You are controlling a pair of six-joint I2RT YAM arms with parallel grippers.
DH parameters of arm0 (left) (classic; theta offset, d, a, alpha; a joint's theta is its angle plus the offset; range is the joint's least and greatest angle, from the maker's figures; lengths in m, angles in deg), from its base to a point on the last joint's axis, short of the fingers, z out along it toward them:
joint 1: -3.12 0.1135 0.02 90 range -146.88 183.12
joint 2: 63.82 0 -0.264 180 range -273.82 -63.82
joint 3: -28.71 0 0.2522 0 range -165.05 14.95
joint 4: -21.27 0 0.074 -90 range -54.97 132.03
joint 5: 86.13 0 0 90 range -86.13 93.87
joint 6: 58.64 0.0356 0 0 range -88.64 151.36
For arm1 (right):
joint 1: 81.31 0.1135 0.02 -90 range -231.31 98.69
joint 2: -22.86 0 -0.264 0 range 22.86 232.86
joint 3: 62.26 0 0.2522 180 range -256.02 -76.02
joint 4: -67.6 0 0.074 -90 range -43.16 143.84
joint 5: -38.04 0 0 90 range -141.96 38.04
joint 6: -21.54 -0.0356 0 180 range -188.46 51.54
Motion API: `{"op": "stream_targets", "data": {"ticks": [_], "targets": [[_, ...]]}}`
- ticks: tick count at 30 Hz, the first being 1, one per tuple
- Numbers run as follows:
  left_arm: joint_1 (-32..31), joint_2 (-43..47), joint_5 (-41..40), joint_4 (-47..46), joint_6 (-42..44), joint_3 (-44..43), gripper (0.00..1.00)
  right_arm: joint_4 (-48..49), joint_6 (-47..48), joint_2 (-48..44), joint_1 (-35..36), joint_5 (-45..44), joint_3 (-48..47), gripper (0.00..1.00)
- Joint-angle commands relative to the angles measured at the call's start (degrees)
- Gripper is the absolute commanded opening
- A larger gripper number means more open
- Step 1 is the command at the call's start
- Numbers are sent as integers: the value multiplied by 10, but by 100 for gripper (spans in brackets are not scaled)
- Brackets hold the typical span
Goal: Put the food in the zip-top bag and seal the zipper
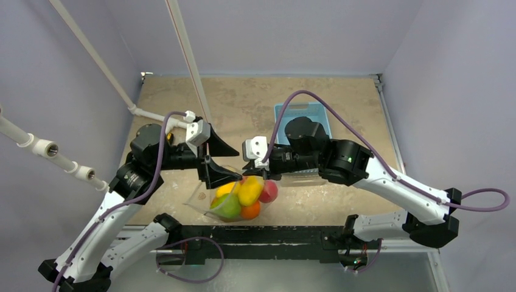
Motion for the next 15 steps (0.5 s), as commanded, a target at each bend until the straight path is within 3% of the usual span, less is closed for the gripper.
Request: {"op": "stream_targets", "data": {"ticks": [1,15], "targets": [[-1,6,49,-84,-26,25,74,24,-17,-2,2,17,-42,0],[-2,4,60,-62,1,51,69,30,-38,5,2,12,-77,0]]}}
